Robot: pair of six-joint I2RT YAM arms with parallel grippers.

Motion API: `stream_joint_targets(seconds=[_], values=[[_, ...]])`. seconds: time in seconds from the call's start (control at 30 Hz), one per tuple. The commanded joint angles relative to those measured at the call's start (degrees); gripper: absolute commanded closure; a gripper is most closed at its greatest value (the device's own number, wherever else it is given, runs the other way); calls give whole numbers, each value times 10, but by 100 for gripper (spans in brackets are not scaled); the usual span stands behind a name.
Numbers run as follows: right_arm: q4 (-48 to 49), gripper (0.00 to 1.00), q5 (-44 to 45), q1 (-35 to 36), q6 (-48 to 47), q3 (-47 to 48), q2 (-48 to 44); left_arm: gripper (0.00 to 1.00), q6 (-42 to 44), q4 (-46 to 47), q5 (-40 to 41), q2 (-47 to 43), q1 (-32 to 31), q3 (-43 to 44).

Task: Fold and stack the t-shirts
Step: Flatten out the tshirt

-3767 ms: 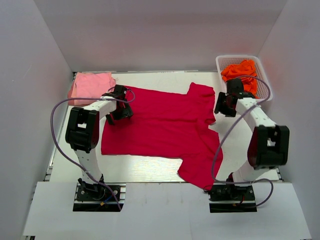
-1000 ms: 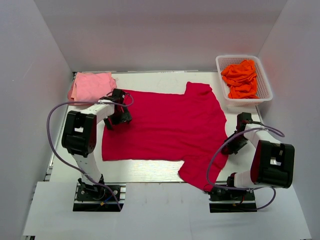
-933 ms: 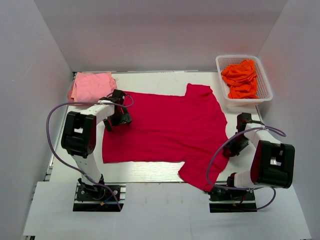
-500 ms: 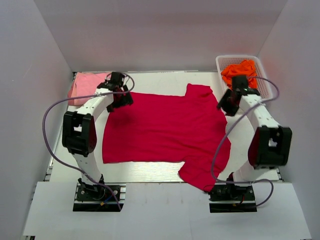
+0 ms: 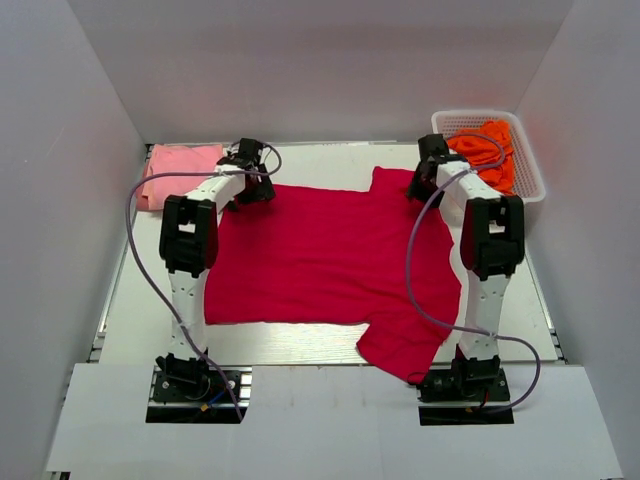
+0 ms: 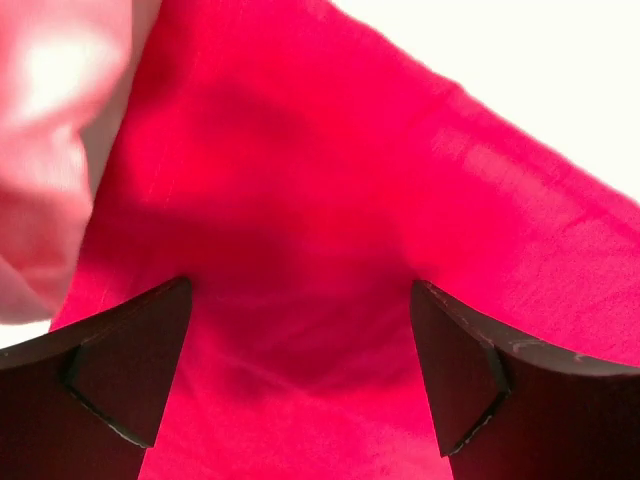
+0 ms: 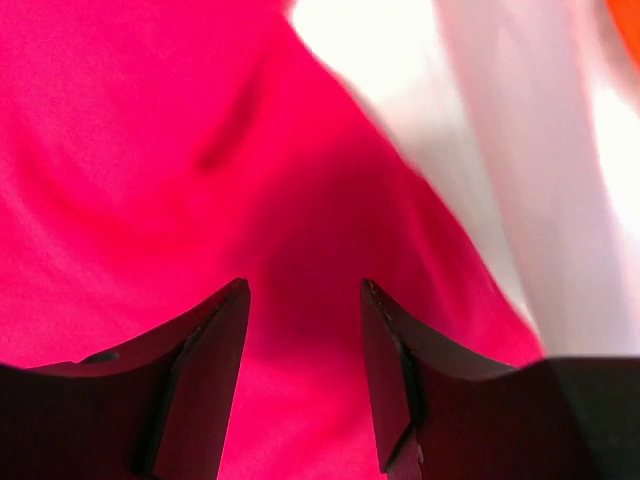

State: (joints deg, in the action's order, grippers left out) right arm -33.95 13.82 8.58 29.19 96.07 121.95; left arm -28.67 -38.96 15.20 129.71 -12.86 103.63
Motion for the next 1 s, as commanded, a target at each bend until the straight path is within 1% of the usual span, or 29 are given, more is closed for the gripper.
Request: stream_joint_targets(seconds=[0.0,0.07,0.1,0.13,0.23,0.3,0.33,0.37,0.4,0.43,0.5,0.67,0.73,0.77,0.83,0.87,0.9,0.93,0.97], values=[[11,46,11,-1,-30,90,67,0,-2,12,5,5,3,30],[2,46,6,5,-37,118,115,0,-2,12,18,22,3,51],[0,46,3,5,-38,161,139,0,-2,5,26,27,3,58],[-4,46,-2,4,-39,177,149,0,-7,5,32,33,3,74],[-6,44,-7,3,-36,265,199,0,-15,-18,32,61,3,120],[5,44,-18,3,-38,285,224,0,-33,-33,32,81,3,147],[20,42,-23,2,-42,297,227,0,-33,-38,32,81,8,162],[61,40,-38,4,-58,298,232,0,-33,-31,26,81,8,162],[62,40,-44,4,-64,298,232,0,-33,-31,26,81,8,162],[104,39,-52,6,-72,298,234,0,-38,-25,26,81,8,162],[133,38,-65,8,-75,308,244,0,-39,-18,26,87,13,162],[227,36,-60,6,-76,345,264,0,-45,-6,-3,116,19,207],[238,36,-53,5,-92,358,266,0,-38,-15,-19,128,24,237],[221,34,-55,6,-101,390,261,0,-38,-15,-25,128,24,244],[212,29,-55,13,-118,388,241,0,-22,-15,-32,110,24,244],[227,23,-63,17,-134,352,199,0,-13,-2,-45,98,24,244],[231,10,-67,25,-147,338,181,0,-5,-2,-45,86,24,237],[233,10,-73,33,-164,315,165,0,0,-2,-45,72,24,228],[218,10,-75,38,-174,308,125,0,7,-10,-45,44,24,228]])
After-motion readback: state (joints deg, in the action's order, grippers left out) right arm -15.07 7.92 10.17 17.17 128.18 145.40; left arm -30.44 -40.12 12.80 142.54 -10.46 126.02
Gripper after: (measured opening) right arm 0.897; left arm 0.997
